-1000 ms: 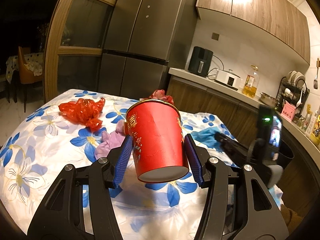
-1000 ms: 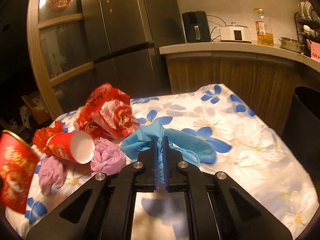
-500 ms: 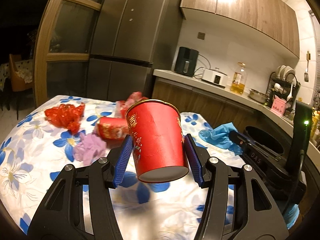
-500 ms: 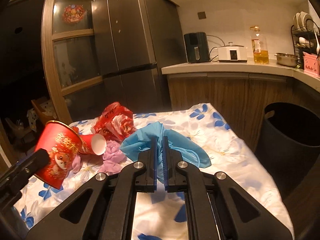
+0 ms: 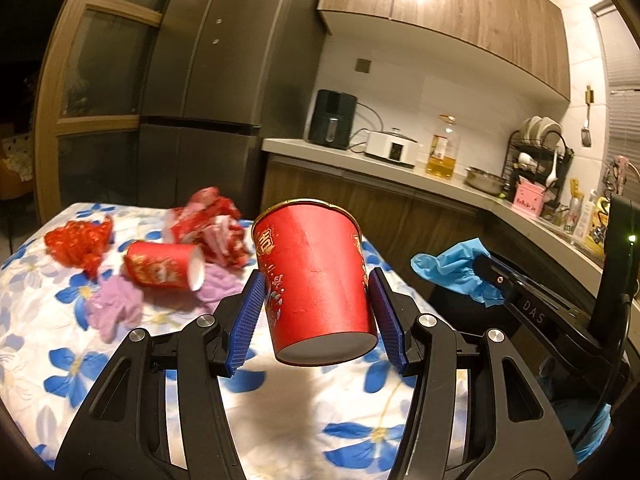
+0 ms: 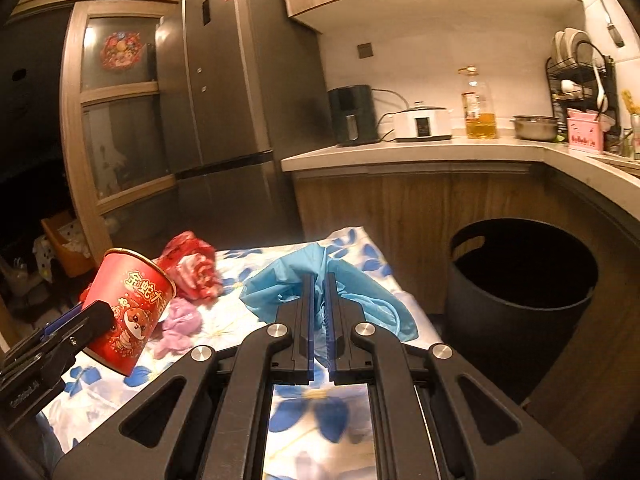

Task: Collect trash
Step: 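Carry the red cup and blue glove over the black bin with both grippers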

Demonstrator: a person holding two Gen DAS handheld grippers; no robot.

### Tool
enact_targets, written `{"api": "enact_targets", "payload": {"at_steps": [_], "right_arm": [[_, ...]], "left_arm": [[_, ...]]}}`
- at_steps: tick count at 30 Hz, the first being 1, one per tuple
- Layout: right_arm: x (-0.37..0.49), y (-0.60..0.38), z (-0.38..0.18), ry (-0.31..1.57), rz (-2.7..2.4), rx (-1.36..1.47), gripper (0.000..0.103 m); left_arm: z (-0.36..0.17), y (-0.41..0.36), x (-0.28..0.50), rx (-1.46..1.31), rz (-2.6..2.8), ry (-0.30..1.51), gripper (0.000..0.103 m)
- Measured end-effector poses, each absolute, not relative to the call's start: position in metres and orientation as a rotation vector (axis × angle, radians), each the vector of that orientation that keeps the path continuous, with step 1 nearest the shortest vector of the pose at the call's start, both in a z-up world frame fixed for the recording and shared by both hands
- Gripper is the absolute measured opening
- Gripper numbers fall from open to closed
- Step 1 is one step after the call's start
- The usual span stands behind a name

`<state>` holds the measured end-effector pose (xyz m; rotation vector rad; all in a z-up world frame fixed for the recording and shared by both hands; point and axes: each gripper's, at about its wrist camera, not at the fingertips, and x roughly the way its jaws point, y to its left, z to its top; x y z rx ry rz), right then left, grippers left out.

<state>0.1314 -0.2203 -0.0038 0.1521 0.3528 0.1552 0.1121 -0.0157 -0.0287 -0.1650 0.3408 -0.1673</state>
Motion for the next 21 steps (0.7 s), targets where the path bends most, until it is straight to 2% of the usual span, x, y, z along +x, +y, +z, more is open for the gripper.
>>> {"api": "enact_targets", "payload": {"at_steps": [21], "right_arm": [[0.138,-0.341,0.021,0.268,-0.145,0.184,0.006]], "left_arm": [[-0.004,-0.157,0.164,-0.099,-0.432,0.271,0.052]]}}
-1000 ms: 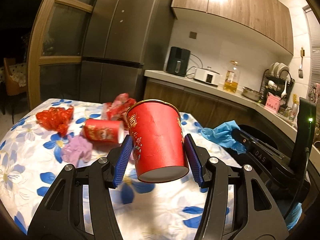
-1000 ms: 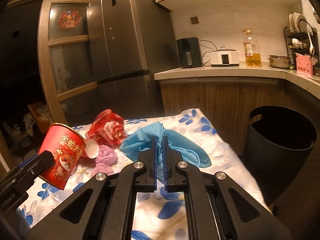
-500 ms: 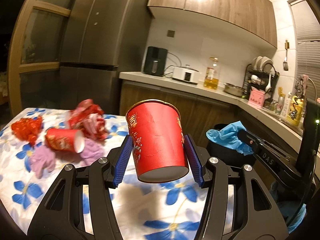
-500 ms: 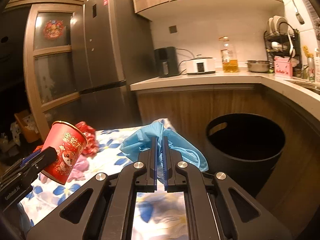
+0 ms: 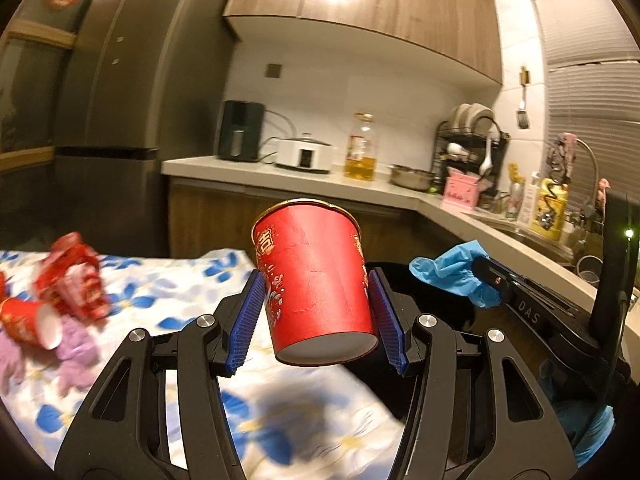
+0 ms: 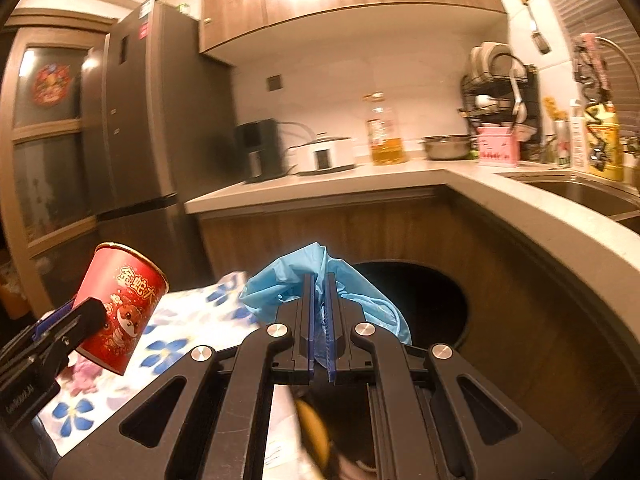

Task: Collect trash
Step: 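Carry the red cup and blue glove over the black bin with both grippers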

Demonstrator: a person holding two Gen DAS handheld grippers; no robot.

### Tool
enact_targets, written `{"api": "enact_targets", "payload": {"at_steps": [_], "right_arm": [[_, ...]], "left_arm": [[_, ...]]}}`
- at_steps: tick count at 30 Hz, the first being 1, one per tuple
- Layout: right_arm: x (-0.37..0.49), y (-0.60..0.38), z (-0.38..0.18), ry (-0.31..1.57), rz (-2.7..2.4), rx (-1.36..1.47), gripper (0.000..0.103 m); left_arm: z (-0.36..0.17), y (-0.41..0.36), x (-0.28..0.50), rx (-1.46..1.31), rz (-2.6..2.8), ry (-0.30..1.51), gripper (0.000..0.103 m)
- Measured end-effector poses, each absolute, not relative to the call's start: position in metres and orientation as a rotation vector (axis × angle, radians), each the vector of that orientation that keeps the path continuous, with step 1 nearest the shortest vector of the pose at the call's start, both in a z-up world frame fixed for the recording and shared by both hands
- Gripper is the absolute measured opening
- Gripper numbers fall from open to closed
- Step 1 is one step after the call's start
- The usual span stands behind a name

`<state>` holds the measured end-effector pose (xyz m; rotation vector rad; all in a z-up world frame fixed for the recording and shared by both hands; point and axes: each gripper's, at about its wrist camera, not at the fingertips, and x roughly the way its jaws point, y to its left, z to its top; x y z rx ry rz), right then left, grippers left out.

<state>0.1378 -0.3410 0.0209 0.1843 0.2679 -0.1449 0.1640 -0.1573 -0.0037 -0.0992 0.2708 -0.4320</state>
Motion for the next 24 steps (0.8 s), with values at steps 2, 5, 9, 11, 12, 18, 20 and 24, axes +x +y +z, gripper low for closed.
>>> {"api": "enact_targets", "payload": {"at_steps": [2,5,9,11,12,18,20,24], "right_arm": [[0.139,-0.352,0.023,0.261,-0.172,0.195,0.006],[0.142,-0.362,0.025,0.253,-0.199,0.200,0.006],[0.149,-0.374,0.026,0.249,-0.230,0.186,0.006],[0.151,-0.379,0.026,0.245,-0.244,0.176,0.006],[0.153,-0.380,0.026,0.245,-0.247,0.175,0.006],[0.162,-0.391,0.023,0.249,-0.255,0.174,0.006],[0.164,-0.393,0.022,0.249,-0.254,0.178,0.006],[0.170,-0.395,0.021,0.252,-0.252,0.185,0.006]], "left_arm": [[-0.002,-0.173,0.170,-0.094,-0.461,0.264,0.052],[-0.001,-0.193,0.179,-0.087,-0.493,0.260,0.052],[0.001,-0.216,0.194,-0.079,-0.526,0.267,0.052],[0.000,-0.223,0.201,-0.084,-0.542,0.272,0.052],[-0.001,-0.226,0.204,-0.083,-0.549,0.275,0.052],[-0.008,-0.247,0.221,-0.071,-0.578,0.294,0.053],[-0.011,-0.252,0.227,-0.067,-0.583,0.304,0.053],[-0.016,-0.260,0.235,-0.059,-0.588,0.320,0.053]]}}
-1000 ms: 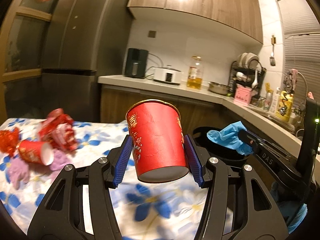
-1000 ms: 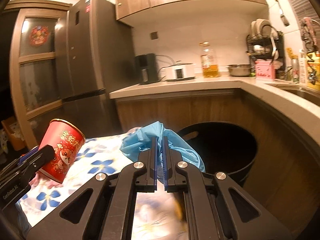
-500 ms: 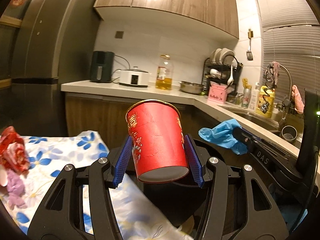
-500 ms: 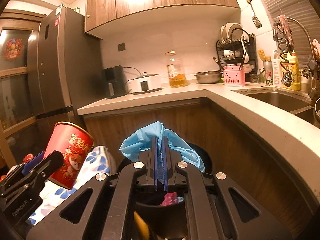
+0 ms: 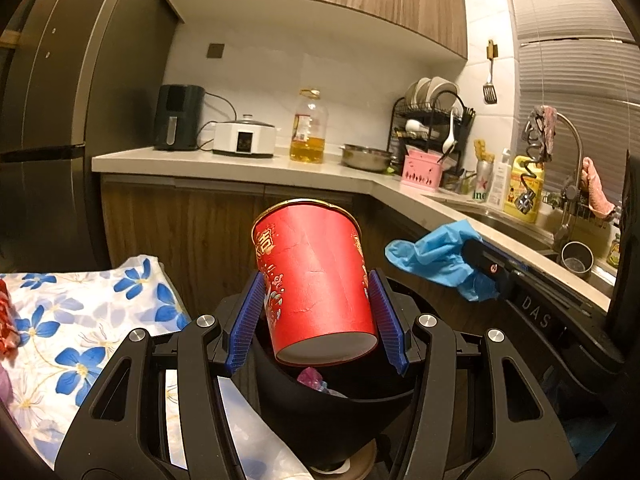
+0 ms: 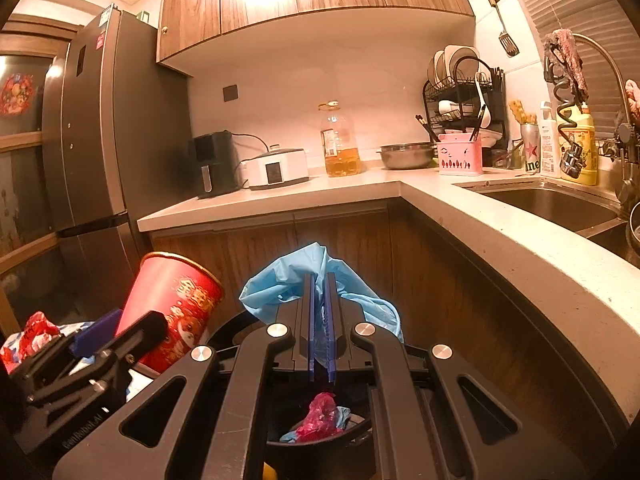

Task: Collect trash
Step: 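Carry the red cup and blue glove over the black bin with both grippers, then open both grippers to drop the cup and glove into the bin, then move both grippers back toward the pink gloves on the table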

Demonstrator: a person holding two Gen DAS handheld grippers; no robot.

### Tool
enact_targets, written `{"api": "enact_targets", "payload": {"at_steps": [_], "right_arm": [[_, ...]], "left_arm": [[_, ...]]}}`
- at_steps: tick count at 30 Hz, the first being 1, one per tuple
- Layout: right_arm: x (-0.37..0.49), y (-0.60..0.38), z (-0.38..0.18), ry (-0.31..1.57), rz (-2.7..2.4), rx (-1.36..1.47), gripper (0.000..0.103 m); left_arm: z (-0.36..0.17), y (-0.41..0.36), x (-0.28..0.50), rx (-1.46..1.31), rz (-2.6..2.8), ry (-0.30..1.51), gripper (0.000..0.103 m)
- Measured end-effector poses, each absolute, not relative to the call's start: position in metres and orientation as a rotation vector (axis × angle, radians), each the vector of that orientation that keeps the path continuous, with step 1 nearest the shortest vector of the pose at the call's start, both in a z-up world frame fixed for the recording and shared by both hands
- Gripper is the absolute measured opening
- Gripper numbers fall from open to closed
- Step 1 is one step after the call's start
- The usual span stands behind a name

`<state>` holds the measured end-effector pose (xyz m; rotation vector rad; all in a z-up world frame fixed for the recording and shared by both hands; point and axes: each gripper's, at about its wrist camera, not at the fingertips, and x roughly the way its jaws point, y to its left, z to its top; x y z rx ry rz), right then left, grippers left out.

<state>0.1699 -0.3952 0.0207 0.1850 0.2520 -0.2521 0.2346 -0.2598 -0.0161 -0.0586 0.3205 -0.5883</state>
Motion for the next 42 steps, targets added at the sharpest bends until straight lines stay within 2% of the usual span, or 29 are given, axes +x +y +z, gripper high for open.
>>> {"api": "enact_targets", "payload": {"at_steps": [29,32,34,38,42], "right_arm": [[0.196,-0.424,0.006,0.290,-0.177,0.267,0.007],[0.199,-0.426,0.003,0.300,-0.175,0.269,0.015],[0.200,-0.426,0.002,0.305,-0.175,0.273,0.025],[0.198,-0.427,-0.001,0.309,-0.184,0.287,0.030],[0.190,-0.425,-0.002,0.302,-0.194,0.298,0.054]], "left_arm": [[-0.037,-0.291,0.260,-0.016,-0.621,0.379,0.053],[-0.040,-0.291,0.264,-0.016,-0.613,0.389,0.053],[-0.041,-0.289,0.266,-0.017,-0.599,0.395,0.054],[-0.045,-0.278,0.270,-0.030,-0.558,0.415,0.063],[-0.046,-0.265,0.268,-0.042,-0.522,0.423,0.071]]}}
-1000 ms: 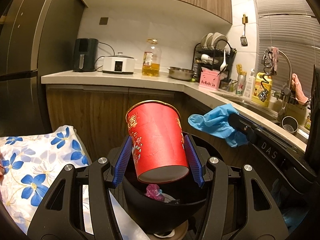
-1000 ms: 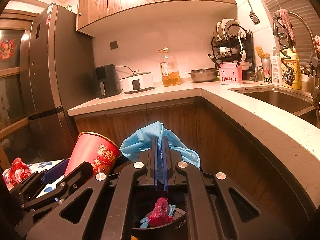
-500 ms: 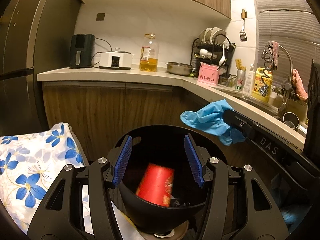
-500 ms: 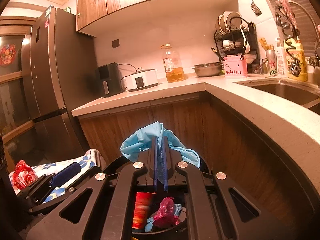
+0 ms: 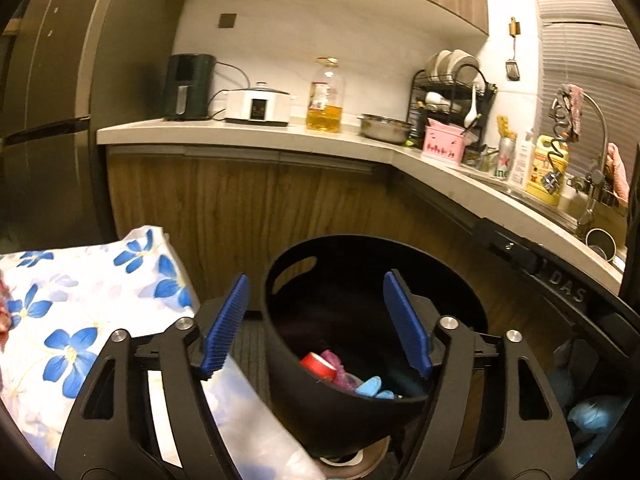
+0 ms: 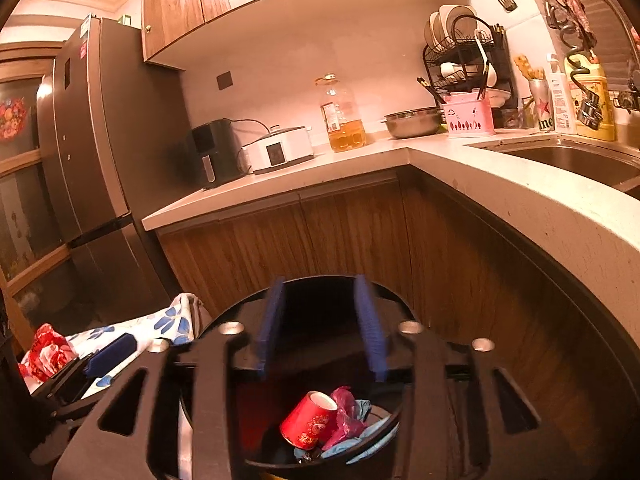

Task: Collect trash
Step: 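Move both grippers back toward the pink gloves on the table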

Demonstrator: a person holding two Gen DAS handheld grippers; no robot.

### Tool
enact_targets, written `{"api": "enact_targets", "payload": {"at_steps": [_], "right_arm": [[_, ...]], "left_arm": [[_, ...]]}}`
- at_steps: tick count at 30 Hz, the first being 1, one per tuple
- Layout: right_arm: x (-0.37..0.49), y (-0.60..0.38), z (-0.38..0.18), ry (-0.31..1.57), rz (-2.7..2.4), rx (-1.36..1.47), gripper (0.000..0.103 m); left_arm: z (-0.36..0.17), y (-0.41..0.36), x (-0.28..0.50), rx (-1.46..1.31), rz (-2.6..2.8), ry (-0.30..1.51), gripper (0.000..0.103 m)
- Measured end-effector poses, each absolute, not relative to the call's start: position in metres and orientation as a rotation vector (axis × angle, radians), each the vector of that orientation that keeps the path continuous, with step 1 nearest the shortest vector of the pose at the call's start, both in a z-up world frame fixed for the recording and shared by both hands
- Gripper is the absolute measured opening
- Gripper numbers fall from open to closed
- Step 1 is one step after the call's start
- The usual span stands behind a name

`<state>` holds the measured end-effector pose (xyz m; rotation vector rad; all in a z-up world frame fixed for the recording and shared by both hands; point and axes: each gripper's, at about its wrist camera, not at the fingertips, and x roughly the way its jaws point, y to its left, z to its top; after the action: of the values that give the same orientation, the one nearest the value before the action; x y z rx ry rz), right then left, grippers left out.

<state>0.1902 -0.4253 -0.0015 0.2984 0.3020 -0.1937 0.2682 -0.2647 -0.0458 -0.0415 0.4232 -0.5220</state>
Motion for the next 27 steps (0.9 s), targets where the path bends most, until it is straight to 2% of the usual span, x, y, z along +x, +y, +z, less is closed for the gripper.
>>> {"api": "enact_targets", "payload": {"at_steps": [4,10,16,27], "right_arm": [[0.179,-0.421,0.000,0.297,-0.208,0.304,0.070],[0.161,-0.407,0.001,0.294,-0.214,0.297,0.081],[0.143,-0.391,0.002,0.284,-0.206,0.292,0.085],[0.119,-0.346,-0.001,0.285,-0.164,0.267,0.085]], "left_arm": [[-0.045,-0.254,0.261,-0.037,-0.482,0.424,0.077],[-0.044,-0.232,0.242,-0.030,-0.418,0.417,0.084],[-0.047,-0.203,0.220,-0.015,-0.353,0.417,0.085],[-0.050,-0.141,0.185,-0.035,-0.215,0.402,0.085]]}}
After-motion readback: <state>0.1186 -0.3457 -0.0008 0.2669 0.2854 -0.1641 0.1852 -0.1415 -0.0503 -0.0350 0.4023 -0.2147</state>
